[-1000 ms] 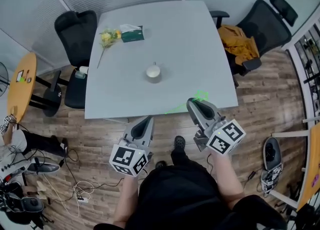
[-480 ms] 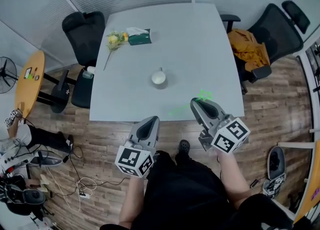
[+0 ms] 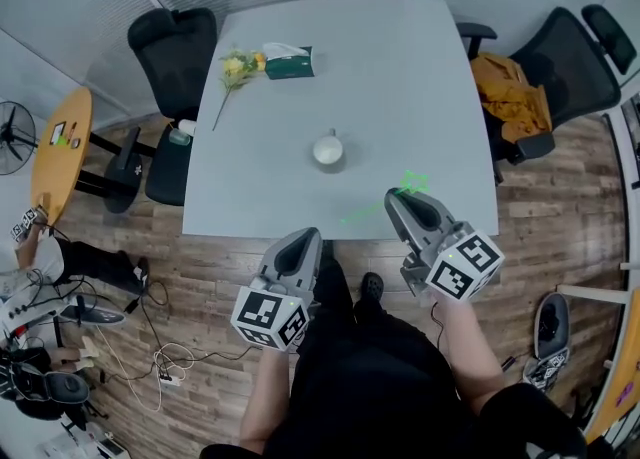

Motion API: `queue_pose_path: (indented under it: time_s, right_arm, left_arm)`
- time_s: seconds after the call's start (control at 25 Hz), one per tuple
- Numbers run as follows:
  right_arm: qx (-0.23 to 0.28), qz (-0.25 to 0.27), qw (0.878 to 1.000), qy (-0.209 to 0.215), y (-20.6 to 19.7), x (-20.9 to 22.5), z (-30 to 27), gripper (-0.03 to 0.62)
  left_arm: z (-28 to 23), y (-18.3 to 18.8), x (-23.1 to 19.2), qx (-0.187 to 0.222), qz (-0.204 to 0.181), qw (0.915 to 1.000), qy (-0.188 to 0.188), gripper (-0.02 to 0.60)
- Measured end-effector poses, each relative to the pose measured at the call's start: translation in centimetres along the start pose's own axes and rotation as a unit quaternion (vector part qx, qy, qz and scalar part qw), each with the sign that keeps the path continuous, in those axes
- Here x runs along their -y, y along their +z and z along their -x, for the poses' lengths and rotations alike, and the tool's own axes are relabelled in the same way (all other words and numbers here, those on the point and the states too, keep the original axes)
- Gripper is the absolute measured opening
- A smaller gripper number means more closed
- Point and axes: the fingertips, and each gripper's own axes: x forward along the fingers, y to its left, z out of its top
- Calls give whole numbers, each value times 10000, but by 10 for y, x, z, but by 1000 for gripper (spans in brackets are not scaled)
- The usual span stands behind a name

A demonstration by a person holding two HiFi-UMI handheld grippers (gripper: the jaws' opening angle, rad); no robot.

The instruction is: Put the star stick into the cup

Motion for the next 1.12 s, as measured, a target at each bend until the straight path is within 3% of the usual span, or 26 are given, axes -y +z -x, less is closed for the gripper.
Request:
queue_pose_path:
  time_s: [0.76, 1.12]
  right_arm:
    - [103, 206, 9962, -841, 41, 49, -98, 21]
    - [126, 118, 9907, -1353, 35, 73, -137, 21]
  left_arm:
    - [-83, 56, -110, 30, 45, 9977, -673, -2]
    - [-118, 67, -151, -132, 6, 9934, -1141, -2]
